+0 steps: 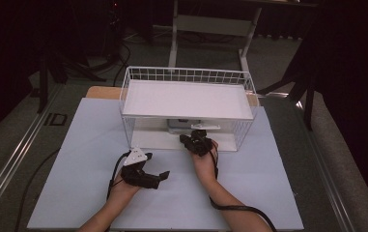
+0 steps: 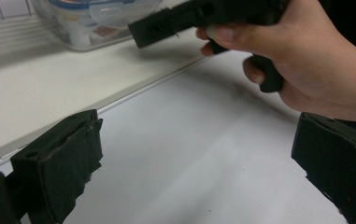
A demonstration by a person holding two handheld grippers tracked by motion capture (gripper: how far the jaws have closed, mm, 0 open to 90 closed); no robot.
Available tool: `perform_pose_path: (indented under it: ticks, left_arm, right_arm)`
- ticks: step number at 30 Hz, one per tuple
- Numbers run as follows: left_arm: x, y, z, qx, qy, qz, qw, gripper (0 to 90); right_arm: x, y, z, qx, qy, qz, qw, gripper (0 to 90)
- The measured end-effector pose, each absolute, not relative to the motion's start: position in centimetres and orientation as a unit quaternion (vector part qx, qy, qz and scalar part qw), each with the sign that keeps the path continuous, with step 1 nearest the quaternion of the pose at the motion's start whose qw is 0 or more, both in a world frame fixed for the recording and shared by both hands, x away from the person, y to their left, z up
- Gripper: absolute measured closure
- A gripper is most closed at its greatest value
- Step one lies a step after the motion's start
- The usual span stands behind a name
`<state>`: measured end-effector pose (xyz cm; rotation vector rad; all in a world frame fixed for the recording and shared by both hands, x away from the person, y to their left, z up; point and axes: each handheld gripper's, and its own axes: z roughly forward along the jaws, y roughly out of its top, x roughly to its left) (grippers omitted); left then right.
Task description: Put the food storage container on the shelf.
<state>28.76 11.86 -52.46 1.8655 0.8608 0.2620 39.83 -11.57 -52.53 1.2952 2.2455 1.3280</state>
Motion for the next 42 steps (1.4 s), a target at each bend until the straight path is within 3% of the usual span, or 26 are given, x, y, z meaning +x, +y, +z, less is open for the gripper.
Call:
perform_pose_path:
  ticks: [7,12,15,17,25,28,42]
  left_arm:
    - [28.6,12.4,-51.9,0.769,0.362,0.112,0.515,2.7]
    - [28.5,12.2,-51.1,0.772,0.352,0.117,0.516,2.7]
    - [28.4,12.2,-50.9,0.773,0.351,0.117,0.516,2.7]
    - [28.0,12.2,-50.6,0.778,0.344,0.117,0.512,2.7]
    - [27.2,12.7,-50.1,0.777,0.344,0.113,0.515,2.7]
    - [26.8,12.9,-50.0,0.777,0.342,0.113,0.516,2.7]
    - [25.6,13.4,-50.0,0.779,0.336,0.107,0.518,2.7]
  right_arm:
    - [37.8,-12.6,-52.2,0.411,0.786,0.447,0.112,76.8]
    - [36.7,-13.4,-51.3,0.391,0.788,0.462,0.109,56.5]
    - [36.2,-13.6,-50.8,0.380,0.791,0.465,0.116,55.9]
    - [35.4,-13.8,-50.3,0.366,0.796,0.466,0.126,47.0]
    - [33.6,-14.7,-49.7,0.355,0.791,0.490,0.088,21.7]
    - [32.8,-15.0,-49.8,0.340,0.797,0.490,0.098,18.3]
    - [30.2,-17.2,-49.6,0.326,0.800,0.489,0.117,18.7]
